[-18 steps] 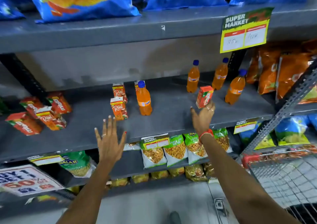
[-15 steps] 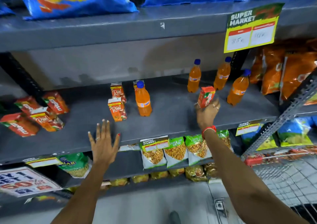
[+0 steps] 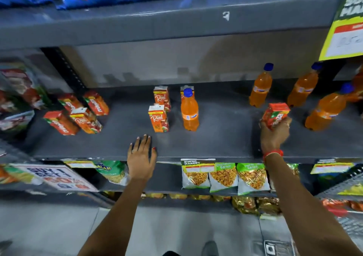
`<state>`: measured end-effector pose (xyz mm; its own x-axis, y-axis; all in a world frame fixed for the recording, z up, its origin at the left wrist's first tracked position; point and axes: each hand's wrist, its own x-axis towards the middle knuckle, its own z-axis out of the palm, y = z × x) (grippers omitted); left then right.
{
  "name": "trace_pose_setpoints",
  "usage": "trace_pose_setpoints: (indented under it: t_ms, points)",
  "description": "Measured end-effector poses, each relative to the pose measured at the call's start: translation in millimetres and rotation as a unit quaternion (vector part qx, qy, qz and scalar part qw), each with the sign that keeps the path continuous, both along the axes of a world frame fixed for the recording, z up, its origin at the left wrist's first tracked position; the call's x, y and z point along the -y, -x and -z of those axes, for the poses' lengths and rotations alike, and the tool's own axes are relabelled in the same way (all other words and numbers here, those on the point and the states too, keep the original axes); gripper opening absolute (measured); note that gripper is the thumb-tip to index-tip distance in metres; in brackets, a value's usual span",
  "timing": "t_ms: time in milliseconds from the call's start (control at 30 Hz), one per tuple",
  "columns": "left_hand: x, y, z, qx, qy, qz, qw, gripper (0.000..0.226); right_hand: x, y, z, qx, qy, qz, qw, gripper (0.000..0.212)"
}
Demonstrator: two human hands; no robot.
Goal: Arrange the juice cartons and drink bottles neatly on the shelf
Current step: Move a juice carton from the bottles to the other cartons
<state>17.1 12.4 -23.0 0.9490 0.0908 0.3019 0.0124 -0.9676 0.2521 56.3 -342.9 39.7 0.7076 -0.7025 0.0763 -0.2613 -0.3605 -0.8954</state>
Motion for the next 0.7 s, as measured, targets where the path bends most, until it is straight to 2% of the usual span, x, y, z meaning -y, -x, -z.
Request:
trace_pose_setpoints:
  t_ms: [33,100,233,533,700]
  points:
    - [0,0,0,-0.003,-0.001,0.000,1.000,0.052,0,1,-2,0.030,-0.048,0.024,0.998,0.022]
    - [0,1,-1,-0.007,0.005,0.002,1.000,0.053,-8,2,-1,0.034,-0.054,0.029,0.998,0.040]
    - [-1,4,-3,-0.021,0.006,0.012,1.000,0.056,-36,19,1,0.032,-0.039,0.004,0.999,0.051]
    - [-33,9,-3,-0.029,0.010,0.054,0.998,0.062,-127,43,3,0.017,0.024,-0.151,0.988,0.046]
    - [-92,20,-1,-0.018,0.005,0.044,0.999,0.060,-184,46,3,0.008,0.026,-0.176,0.984,0.047]
